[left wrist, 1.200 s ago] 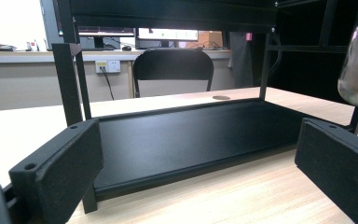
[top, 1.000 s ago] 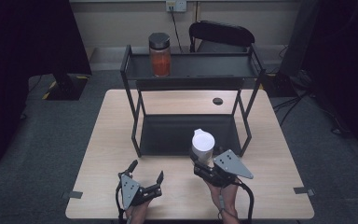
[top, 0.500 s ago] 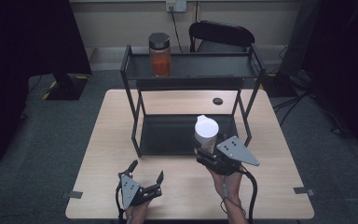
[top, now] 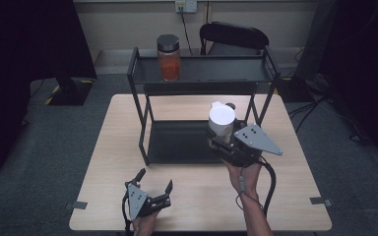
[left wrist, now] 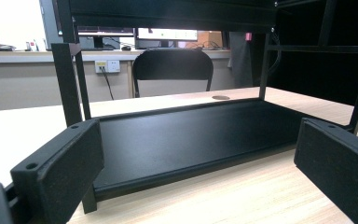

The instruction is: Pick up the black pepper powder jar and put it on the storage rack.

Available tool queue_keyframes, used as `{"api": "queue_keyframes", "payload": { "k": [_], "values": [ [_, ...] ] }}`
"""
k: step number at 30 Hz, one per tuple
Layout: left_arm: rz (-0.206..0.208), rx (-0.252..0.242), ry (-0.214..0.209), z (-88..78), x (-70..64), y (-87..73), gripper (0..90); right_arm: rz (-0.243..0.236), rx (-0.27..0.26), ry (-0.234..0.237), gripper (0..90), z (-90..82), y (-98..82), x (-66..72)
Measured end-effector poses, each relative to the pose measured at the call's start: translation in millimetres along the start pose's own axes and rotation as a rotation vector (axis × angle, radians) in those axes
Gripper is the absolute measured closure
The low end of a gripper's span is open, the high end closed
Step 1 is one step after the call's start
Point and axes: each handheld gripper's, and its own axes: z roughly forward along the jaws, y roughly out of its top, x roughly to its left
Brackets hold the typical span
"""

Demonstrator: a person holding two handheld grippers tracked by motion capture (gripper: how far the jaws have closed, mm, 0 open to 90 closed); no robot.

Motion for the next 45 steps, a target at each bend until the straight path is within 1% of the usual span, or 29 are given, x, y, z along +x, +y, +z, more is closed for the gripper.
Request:
{"api": "queue_keyframes", "payload": {
  "k": [6, 14, 26, 28, 29, 34, 37, 39, 40, 41, 44, 45],
  "values": [
    [0.0, 0.0, 0.0, 0.0, -0.1, 0.0, 0.8, -0.002, -0.007, -0.004, 30.3, 8.5, 16.5, -5.0],
    [0.0, -0.001, 0.002, 0.1, -0.4, -0.2, 0.8, 0.002, -0.029, -0.004, 30.4, 19.3, 37.6, -10.5],
    [0.0, 0.0, 0.002, 0.1, -0.4, -0.1, 0.9, -0.003, -0.048, -0.006, 30.3, 33.8, 59.3, -11.7],
    [0.0, 0.0, 0.002, 0.1, -0.4, -0.1, 0.9, -0.002, -0.048, -0.012, 30.3, 38.6, 66.0, -11.8],
    [-0.001, -0.001, 0.002, 0.1, -0.4, -0.1, 1.0, -0.005, -0.044, -0.021, 30.3, 41.8, 72.1, -10.8],
    [-0.001, -0.001, 0.002, 0.1, -0.4, -0.2, 0.9, 0.001, -0.068, -0.023, 30.3, 53.9, 92.5, -13.3],
    [-0.001, -0.001, 0.002, 0.1, -0.4, -0.1, 0.9, -0.01, -0.065, -0.037, 30.4, 61.3, 105.6, -11.7],
    [-0.001, -0.001, 0.002, 0.1, -0.4, -0.1, 0.9, -0.006, -0.065, -0.043, 30.3, 66.1, 111.8, -11.3],
    [-0.001, -0.001, 0.002, 0.1, -0.4, -0.1, 1.0, 0.008, -0.066, -0.036, 30.3, 69.2, 115.3, -13.5],
    [-0.001, -0.001, 0.002, 0.1, -0.4, -0.1, 1.0, 0.011, -0.066, -0.032, 30.3, 71.1, 117.0, -14.6],
    [0.0, 0.0, 0.002, 0.1, -0.3, 0.0, 1.2, 0.005, -0.056, -0.053, 30.3, 79.5, 123.5, -12.0],
    [0.0, 0.0, 0.002, 0.1, -0.3, 0.0, 1.3, 0.013, -0.055, -0.058, 30.3, 82.8, 124.8, -12.6]
  ]
}}
